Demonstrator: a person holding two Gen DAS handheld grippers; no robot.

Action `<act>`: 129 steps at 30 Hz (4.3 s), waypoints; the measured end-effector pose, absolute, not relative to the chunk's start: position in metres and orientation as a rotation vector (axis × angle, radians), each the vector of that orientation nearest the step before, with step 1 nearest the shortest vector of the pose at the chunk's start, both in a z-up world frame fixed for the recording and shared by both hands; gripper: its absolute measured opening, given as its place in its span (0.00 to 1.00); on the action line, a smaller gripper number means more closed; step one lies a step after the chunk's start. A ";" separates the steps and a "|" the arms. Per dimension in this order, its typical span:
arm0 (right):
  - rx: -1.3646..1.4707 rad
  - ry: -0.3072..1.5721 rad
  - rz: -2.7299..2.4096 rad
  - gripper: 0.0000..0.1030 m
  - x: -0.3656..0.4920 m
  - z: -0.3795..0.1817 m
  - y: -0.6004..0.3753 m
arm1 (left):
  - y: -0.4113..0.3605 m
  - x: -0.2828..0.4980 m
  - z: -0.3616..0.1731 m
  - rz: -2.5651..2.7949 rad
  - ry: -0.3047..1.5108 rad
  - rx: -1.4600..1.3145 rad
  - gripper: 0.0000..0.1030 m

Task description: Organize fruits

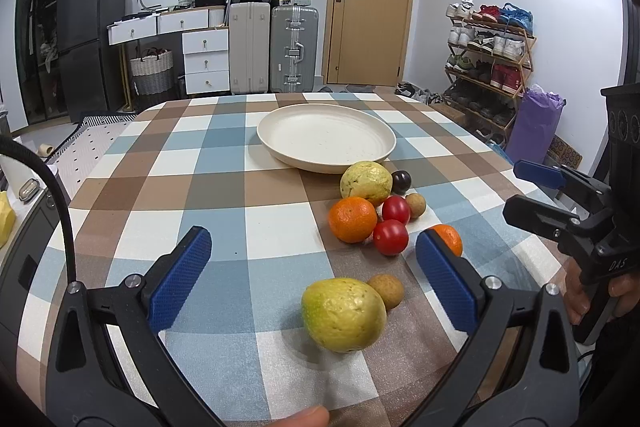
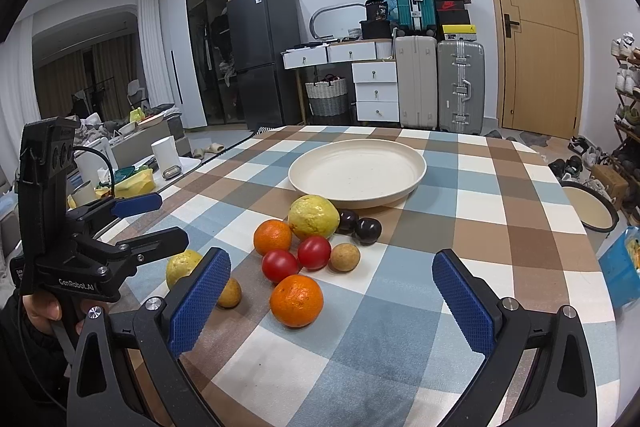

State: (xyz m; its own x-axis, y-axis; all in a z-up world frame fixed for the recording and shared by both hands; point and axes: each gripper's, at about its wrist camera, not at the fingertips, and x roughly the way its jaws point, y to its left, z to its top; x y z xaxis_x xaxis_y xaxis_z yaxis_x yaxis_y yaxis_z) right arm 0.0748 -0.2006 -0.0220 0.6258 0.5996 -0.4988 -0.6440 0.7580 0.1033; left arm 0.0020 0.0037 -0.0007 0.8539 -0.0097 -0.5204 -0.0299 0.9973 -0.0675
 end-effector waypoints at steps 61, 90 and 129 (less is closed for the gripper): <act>-0.095 0.530 0.708 1.00 0.072 -0.022 -0.200 | 0.007 0.002 -0.002 0.010 0.540 -0.077 0.99; -0.170 0.880 0.750 0.94 0.110 -0.059 -0.167 | 0.005 0.006 -0.025 -0.070 0.752 -0.067 0.88; -0.109 0.805 0.797 0.39 0.119 -0.035 -0.164 | 0.015 0.041 0.004 -0.124 0.667 -0.144 0.49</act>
State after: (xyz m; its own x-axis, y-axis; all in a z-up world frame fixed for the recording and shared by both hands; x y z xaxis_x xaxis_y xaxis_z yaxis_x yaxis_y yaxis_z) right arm 0.1195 -0.1642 -0.0348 0.4248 0.5966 -0.6809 -0.6753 0.7098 0.2006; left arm 0.0406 0.0147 0.0045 0.7789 -0.1607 -0.6062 0.0685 0.9826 -0.1725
